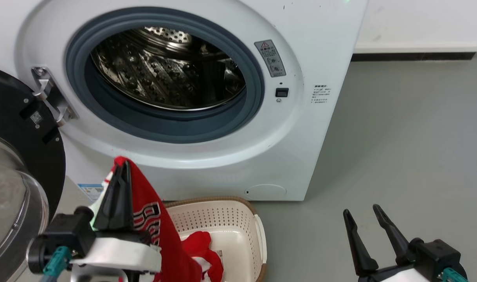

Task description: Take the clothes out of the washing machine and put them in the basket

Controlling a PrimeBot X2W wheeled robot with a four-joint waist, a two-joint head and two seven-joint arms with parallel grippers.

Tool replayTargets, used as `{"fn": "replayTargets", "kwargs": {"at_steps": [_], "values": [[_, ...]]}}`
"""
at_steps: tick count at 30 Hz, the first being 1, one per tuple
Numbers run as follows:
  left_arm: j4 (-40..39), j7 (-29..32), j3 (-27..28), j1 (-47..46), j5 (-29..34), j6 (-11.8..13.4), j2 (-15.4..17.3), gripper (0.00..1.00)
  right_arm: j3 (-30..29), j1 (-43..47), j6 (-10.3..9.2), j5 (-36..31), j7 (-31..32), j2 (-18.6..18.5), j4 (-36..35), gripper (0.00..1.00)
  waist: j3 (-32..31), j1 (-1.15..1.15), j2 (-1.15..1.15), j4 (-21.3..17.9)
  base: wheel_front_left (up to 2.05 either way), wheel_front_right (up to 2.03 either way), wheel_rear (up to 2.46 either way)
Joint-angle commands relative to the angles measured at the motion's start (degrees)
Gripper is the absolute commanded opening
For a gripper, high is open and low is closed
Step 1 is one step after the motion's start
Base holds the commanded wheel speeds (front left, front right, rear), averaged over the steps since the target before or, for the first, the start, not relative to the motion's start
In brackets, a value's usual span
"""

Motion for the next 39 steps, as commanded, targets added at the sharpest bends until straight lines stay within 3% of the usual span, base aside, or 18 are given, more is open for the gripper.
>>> {"fn": "replayTargets", "kwargs": {"at_steps": [1, 6, 15, 28, 39], "values": [[0.7, -0.5, 0.0, 0.8, -0.3, 0.2, -0.4, 0.0, 0.2, -0.9, -0.02, -0.4, 0.1, 0.0, -0.4, 1.0, 1.3, 0.0, 0.0, -0.2, 0.0, 0.0, 0.0], [6.7, -4.0, 0.2, 2.2, -2.4, -0.3, -2.3, 0.0, 0.4, -2.8, -0.02, -0.8, 0.3, 0.0, -0.7, 1.0, 5.4, 0.0, 0.0, -1.3, 0.0, 0.0, 0.0], [17.9, -8.0, -1.7, -3.2, -4.0, -3.1, -4.3, 0.0, 1.5, -6.6, -0.02, -1.3, 0.2, 0.0, -1.1, 1.0, 13.6, 0.0, 0.0, -3.8, 0.0, 0.0, 0.0], [49.2, -12.7, -1.0, -19.4, -6.0, -7.2, -7.3, 0.0, 3.1, -13.5, -0.02, -0.5, -2.0, 0.0, -0.6, 1.0, 30.1, 0.0, 0.0, -9.5, 0.0, 0.0, 0.0], [73.9, -13.7, 1.6, -34.5, -6.3, -9.0, -5.0, 0.0, 5.6, -18.5, -0.02, 1.2, -5.0, 0.0, 1.9, 1.0, 40.1, 0.0, 0.0, -14.4, 0.0, 0.0, 0.0]]}}
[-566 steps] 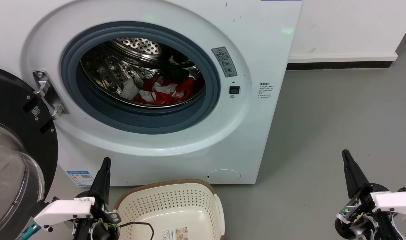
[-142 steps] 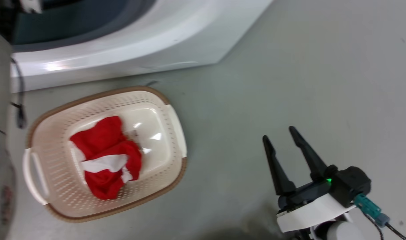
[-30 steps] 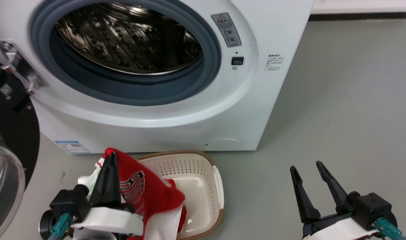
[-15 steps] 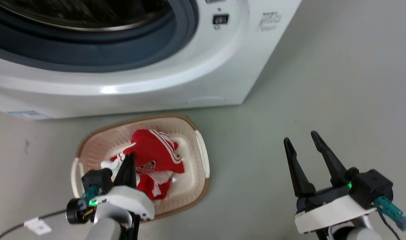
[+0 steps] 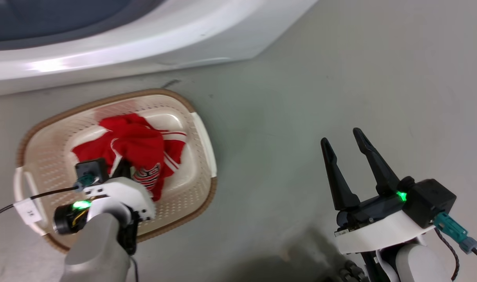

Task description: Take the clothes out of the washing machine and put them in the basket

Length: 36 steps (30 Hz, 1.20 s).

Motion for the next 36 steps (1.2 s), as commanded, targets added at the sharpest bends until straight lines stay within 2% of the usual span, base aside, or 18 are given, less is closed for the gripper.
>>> {"fn": "replayTargets", "kwargs": {"at_steps": [1, 7, 11, 12, 13, 24, 29, 36], "values": [[2.0, -0.3, 0.4, -1.1, -0.2, 0.3, 0.7, 0.0, 0.1, -1.0, -0.02, 0.2, -0.5, 0.1, 0.5, 1.0, 2.6, -0.01, 0.0, -2.6, 0.0, 0.0, 0.0], [10.0, -0.4, 1.9, -3.7, -1.2, 0.2, 2.3, 0.0, 0.6, -2.1, -0.02, 0.9, -1.5, 0.1, 2.5, 1.0, 2.9, -0.01, 0.0, -3.7, 0.0, 0.0, 0.0], [12.6, -0.3, 2.7, -2.5, -1.8, -0.3, 2.4, 0.0, 0.3, -2.3, -0.02, 0.9, -2.1, 0.1, 4.0, 1.0, 0.1, -0.01, 0.0, -3.6, 0.0, 0.0, 0.0], [12.5, -0.3, 3.0, -1.8, -1.9, -0.1, 2.3, 0.44, 0.1, -2.1, -0.02, 0.8, -2.2, 0.1, 4.2, 1.0, -1.0, -0.01, 0.0, -3.5, 0.0, 0.0, 0.0], [12.0, -0.3, 3.2, -1.0, -1.7, 0.0, 2.1, 1.0, -0.3, -1.8, -0.03, 0.7, -2.3, 0.1, 4.7, 1.0, -2.5, -0.01, 0.0, -3.3, 0.0, 0.0, 0.0], [1.8, -0.3, 5.4, 12.8, 1.8, 0.2, -2.7, 1.0, -6.9, 4.4, -0.02, -3.3, 0.1, 0.0, 6.0, 1.0, -23.5, -0.01, 0.0, 2.3, 0.0, 0.0, 0.0], [-8.2, -0.3, 6.0, 18.6, 5.0, -0.3, -4.9, 1.0, -10.0, 8.3, -0.02, -5.3, 2.3, 0.0, 3.7, 1.0, -30.1, -0.01, 0.0, 6.0, 0.0, 0.0, 0.0], [-24.4, -0.3, 7.0, 24.6, 8.4, -0.1, -6.5, 1.0, -12.7, 12.5, -0.02, -6.3, 5.1, 0.0, -0.4, 1.0, -35.8, -0.01, 0.0, 10.3, 0.0, 0.0, 0.0]]}}
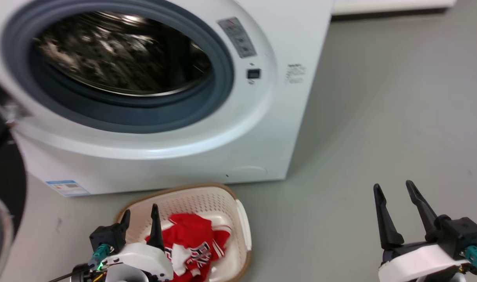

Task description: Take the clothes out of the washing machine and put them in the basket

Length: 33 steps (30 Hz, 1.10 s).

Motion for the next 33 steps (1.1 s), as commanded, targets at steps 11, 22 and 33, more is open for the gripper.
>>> {"fn": "replayTargets", "kwargs": {"at_steps": [11, 22, 33], "values": [[-20.0, -0.1, -0.9, 5.9, 6.3, -0.6, 0.2, 1.0, -2.2, 4.9, -0.02, -1.7, 2.8, 0.0, -4.7, 1.0, -10.4, 0.02, 0.0, 6.6, 0.0, 0.0, 0.0], [-28.0, 2.8, -2.9, 10.8, 10.1, -0.4, 3.3, 1.0, -2.5, 7.8, -0.02, -3.0, 3.7, 0.0, -6.1, 1.0, -12.6, 0.02, 0.0, 7.0, 0.0, 0.0, 0.0], [-31.2, 4.9, -2.3, 14.6, 8.5, 0.6, 3.7, 1.0, -1.7, 8.5, -0.02, -2.4, 3.6, 0.0, -6.0, 1.0, -12.8, 0.02, 0.0, 6.8, 0.0, 0.0, 0.0]]}}
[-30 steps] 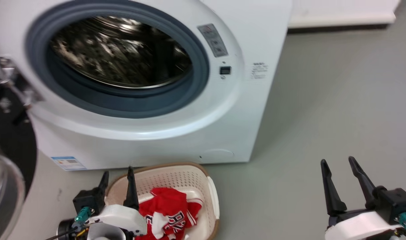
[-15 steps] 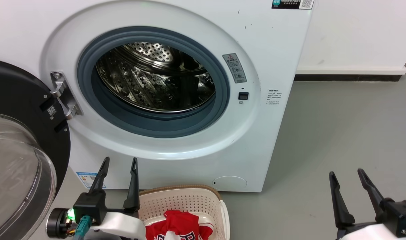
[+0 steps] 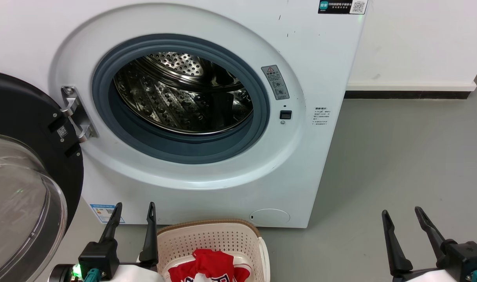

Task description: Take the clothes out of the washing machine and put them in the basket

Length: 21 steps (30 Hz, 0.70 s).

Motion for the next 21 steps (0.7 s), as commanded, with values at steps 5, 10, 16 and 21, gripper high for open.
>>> {"fn": "replayTargets", "kwargs": {"at_steps": [5, 10, 16, 21], "values": [[-0.4, 0.1, 0.0, 0.6, -0.8, 0.4, 0.3, 1.0, 0.1, 0.6, -0.02, 0.3, -0.4, 0.0, 0.0, 1.0, 0.1, 0.0, 0.0, 0.0, 0.0, 0.0, 0.0], [-0.3, 0.2, -0.1, 0.6, -1.0, 0.4, 0.4, 1.0, 0.2, 0.7, -0.02, 0.5, -0.5, 0.0, 0.1, 1.0, 0.3, 0.0, 0.0, -0.2, 0.0, 0.0, 0.0], [-0.2, 0.4, -0.2, 0.7, -1.1, 0.7, 0.8, 1.0, 0.3, 0.7, -0.02, 0.9, -0.6, 0.0, 0.3, 1.0, 0.6, 0.0, 0.0, -0.3, 0.0, 0.0, 0.0], [0.5, 0.5, -0.5, 0.2, -0.9, 0.4, 0.6, 0.0, 0.5, 0.1, 0.01, 1.1, -0.4, 0.0, 1.0, 0.0, 0.7, 0.0, 0.0, -0.2, 0.0, 0.0, 0.0]]}}
